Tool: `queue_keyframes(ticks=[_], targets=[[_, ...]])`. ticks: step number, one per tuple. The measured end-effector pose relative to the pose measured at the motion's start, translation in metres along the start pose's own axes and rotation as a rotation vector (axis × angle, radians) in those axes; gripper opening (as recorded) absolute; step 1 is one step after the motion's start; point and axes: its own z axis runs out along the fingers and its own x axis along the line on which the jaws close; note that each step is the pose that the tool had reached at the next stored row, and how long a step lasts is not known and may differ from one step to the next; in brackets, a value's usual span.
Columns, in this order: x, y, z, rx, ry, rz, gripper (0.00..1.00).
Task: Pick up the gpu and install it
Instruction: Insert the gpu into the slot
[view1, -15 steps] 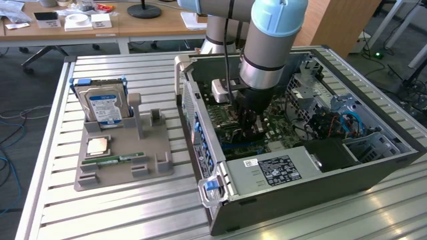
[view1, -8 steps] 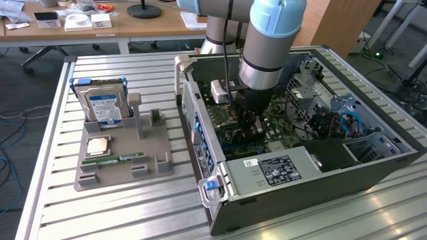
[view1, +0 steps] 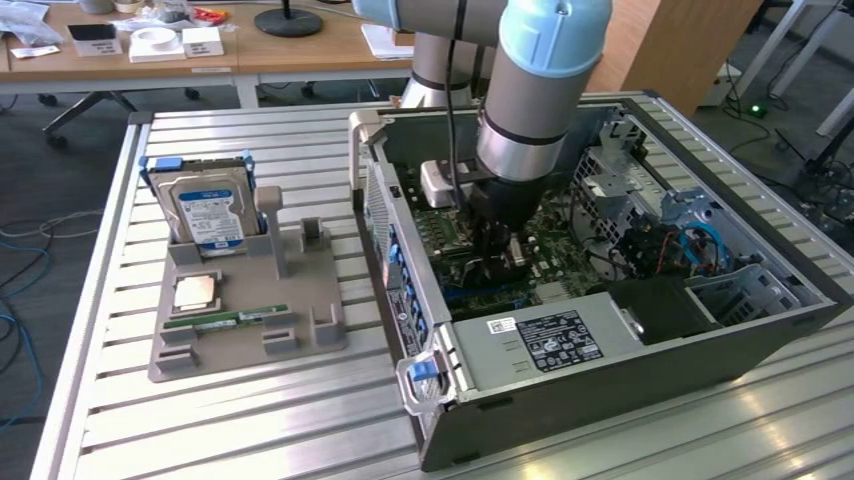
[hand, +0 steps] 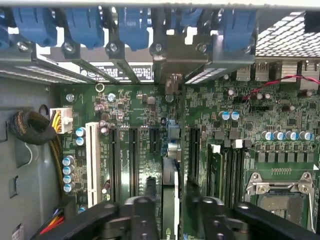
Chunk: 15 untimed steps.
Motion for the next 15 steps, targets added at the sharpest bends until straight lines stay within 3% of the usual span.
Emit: queue_keyframes(ticks=[5,10,15], targets=[[0.000,-0.0003,-0.0002,-0.0002,0.0004,-0.001,0.51],[0.000,-0.0003,-0.0030,-0.0003,0.0006,0.000,0.51],[0.000,-0.0007,-0.0143,-0.0001,0.0003,-0.001,0.51]])
